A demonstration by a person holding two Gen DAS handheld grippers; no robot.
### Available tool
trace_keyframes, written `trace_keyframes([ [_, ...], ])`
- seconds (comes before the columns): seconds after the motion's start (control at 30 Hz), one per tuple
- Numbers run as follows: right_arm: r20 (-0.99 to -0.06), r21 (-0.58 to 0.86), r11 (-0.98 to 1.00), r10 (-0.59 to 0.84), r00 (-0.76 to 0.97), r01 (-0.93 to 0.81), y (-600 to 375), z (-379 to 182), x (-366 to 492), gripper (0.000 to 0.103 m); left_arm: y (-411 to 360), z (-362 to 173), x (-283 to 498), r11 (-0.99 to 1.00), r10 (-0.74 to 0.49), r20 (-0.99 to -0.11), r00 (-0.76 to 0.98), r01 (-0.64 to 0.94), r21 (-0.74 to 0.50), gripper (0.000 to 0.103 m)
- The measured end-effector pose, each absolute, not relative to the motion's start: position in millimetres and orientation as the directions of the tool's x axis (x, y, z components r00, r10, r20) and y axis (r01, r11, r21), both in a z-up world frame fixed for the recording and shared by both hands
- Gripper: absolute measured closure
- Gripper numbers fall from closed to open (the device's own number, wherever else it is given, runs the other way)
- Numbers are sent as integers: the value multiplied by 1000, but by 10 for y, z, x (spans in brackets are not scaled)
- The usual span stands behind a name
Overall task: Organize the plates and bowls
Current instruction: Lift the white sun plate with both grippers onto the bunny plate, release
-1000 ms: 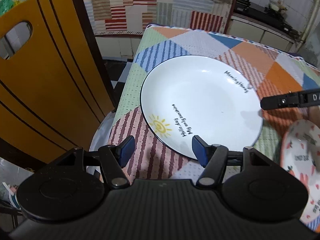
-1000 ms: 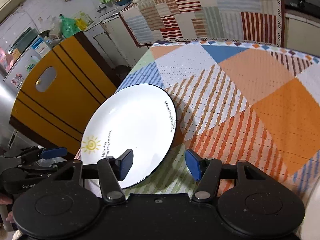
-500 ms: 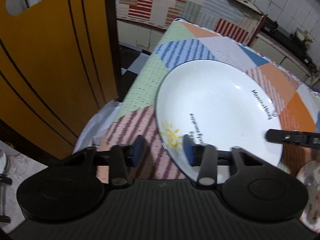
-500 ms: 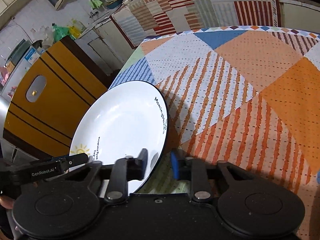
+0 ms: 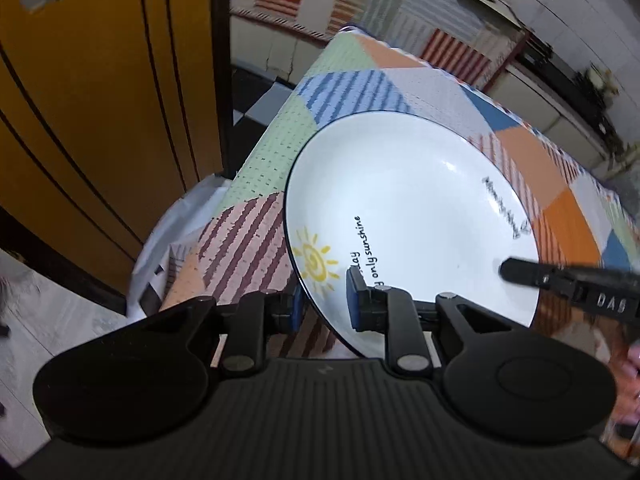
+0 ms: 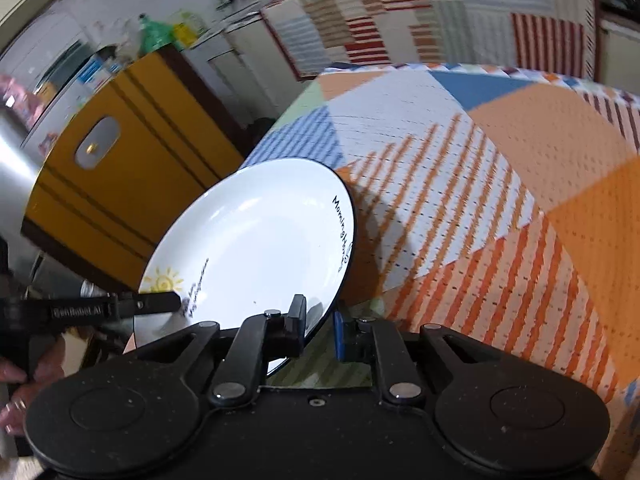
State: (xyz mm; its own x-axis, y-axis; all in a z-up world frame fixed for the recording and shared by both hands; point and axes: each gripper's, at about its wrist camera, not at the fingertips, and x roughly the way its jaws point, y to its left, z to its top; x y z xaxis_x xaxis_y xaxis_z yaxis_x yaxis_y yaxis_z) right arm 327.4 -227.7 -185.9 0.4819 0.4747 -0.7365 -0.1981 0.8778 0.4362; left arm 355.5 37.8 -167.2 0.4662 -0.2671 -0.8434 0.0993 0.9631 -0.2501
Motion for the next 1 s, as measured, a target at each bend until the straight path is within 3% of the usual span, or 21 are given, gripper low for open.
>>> trace_keyframes([
  [0.5, -639, 439, 846, 531, 556, -303, -2619, -1188, 2278, 83, 67, -799, 2706, 930, -331, -832, 446, 303, -208, 82],
  [0.73, -649, 434, 863, 499, 574, -259, -2909, -1033, 1795, 83, -296, -660, 2382, 905, -356, -828, 433, 382, -189, 82],
  [1.0, -656, 484, 855, 494, 570, -184, -3264, -1082, 1419, 83, -531, -727, 2269, 878, -405, -855, 325, 399, -265, 82],
])
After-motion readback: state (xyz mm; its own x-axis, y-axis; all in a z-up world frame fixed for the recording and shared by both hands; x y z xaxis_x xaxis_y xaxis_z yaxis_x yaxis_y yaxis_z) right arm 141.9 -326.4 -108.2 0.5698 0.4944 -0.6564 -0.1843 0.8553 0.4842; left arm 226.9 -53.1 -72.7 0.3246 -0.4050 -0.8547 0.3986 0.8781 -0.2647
